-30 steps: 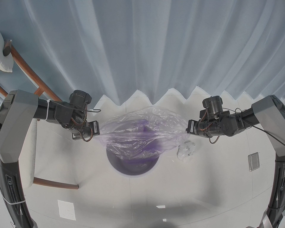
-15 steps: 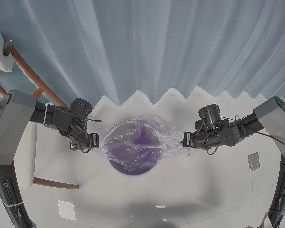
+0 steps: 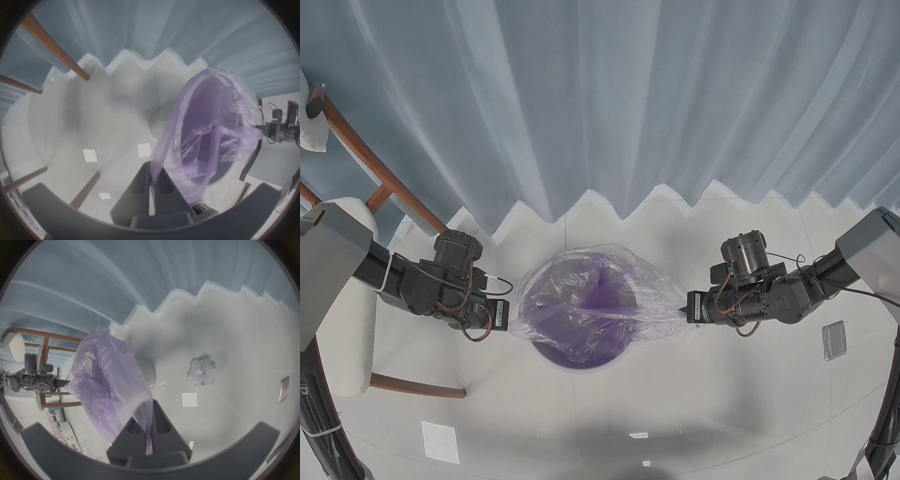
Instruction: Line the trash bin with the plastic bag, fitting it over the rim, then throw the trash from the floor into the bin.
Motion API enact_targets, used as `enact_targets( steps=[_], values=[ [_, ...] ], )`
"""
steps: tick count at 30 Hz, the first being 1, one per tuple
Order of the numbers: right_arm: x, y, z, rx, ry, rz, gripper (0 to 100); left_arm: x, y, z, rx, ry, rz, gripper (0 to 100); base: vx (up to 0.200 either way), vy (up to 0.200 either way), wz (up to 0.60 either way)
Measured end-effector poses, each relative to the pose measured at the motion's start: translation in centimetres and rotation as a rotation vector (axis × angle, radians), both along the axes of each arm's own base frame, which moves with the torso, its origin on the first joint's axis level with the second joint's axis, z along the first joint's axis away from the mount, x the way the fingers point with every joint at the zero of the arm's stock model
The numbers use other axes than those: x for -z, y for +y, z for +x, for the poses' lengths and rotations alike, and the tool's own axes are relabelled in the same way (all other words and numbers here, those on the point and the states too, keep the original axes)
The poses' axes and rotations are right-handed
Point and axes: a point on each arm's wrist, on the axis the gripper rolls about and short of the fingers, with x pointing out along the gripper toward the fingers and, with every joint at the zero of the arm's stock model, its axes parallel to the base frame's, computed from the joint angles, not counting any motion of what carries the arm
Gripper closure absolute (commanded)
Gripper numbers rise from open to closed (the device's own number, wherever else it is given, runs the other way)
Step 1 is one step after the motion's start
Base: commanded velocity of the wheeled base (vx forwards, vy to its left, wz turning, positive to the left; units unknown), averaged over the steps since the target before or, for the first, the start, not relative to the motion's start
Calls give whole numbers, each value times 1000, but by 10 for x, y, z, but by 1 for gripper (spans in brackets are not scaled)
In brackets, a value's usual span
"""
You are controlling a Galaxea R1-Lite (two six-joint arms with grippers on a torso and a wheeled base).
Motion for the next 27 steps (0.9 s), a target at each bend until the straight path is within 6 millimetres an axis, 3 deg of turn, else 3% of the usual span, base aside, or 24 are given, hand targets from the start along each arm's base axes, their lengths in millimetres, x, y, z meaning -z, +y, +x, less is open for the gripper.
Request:
enact_targets(
  steps=[8, 9, 17, 27],
  values=[
    [4, -1, -3, -40, -26, -21, 100, 14, 6, -7, 202, -152, 3, 100, 0, 0, 0],
    [4, -1, -4, -42, -27, -21, 0, 16, 7, -9, 220, -152, 13, 0, 0, 0, 0],
    [3, -5, -4, -15, -30, 4, 0, 17, 17, -16, 242, -159, 32, 0, 0, 0, 0],
    [-39, -22, -23, 84, -3, 202, 0, -28, 41, -38, 242, -264, -51, 0, 0, 0, 0]
  ],
)
